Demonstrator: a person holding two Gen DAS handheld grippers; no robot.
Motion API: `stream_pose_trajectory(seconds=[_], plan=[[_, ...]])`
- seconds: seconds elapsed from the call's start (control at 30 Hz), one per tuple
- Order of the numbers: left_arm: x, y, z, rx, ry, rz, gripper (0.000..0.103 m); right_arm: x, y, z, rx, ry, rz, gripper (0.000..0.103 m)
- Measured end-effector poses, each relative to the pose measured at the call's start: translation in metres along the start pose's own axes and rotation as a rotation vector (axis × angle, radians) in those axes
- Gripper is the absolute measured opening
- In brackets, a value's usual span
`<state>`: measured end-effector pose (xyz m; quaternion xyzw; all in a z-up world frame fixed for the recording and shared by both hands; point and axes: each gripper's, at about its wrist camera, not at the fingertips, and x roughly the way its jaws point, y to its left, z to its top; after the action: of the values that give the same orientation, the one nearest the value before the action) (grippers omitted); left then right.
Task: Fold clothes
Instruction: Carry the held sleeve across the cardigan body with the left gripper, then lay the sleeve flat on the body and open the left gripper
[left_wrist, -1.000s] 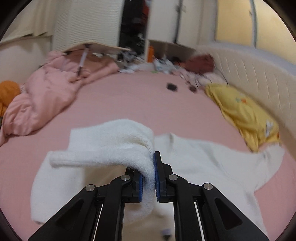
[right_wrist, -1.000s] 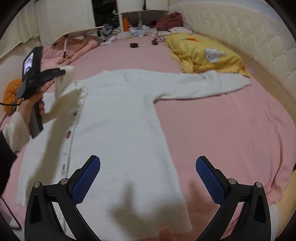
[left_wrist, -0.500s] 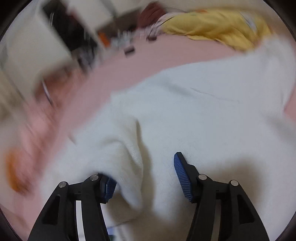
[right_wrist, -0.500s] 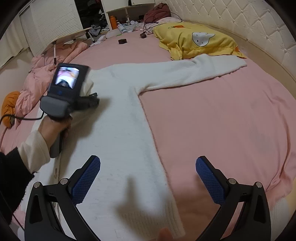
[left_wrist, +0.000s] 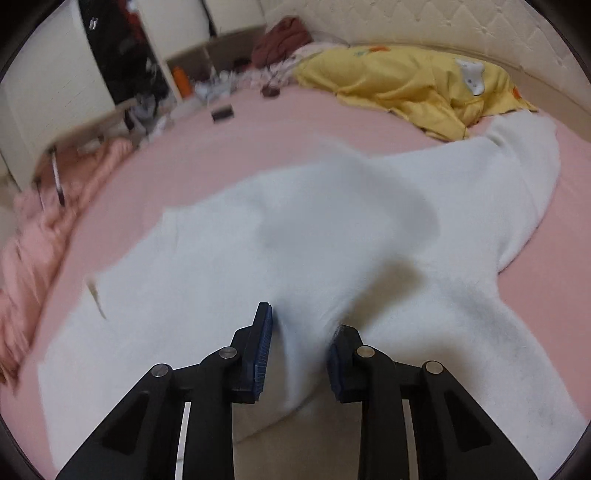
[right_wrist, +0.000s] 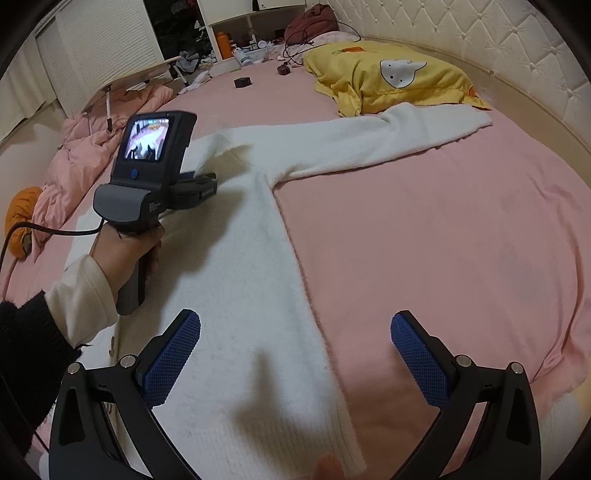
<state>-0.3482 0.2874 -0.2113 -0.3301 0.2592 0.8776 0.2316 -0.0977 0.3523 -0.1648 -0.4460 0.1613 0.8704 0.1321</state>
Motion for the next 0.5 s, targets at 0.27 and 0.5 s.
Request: stream_pose_trajectory(seconds=[0.27, 0.5], plan=[[-0.066, 0.027, -0.021, -0.199, -0.121, -0.150, 0.097, 0.000, -0.010, 0.013, -0.002, -0.037, -0.034, 0.103], [-0.105, 0.190, -0.112, -0.641, -0.065, -0.037, 0.099, 0.046, 0.044, 0.106, -0.210, -0.210, 0.013, 0.103]])
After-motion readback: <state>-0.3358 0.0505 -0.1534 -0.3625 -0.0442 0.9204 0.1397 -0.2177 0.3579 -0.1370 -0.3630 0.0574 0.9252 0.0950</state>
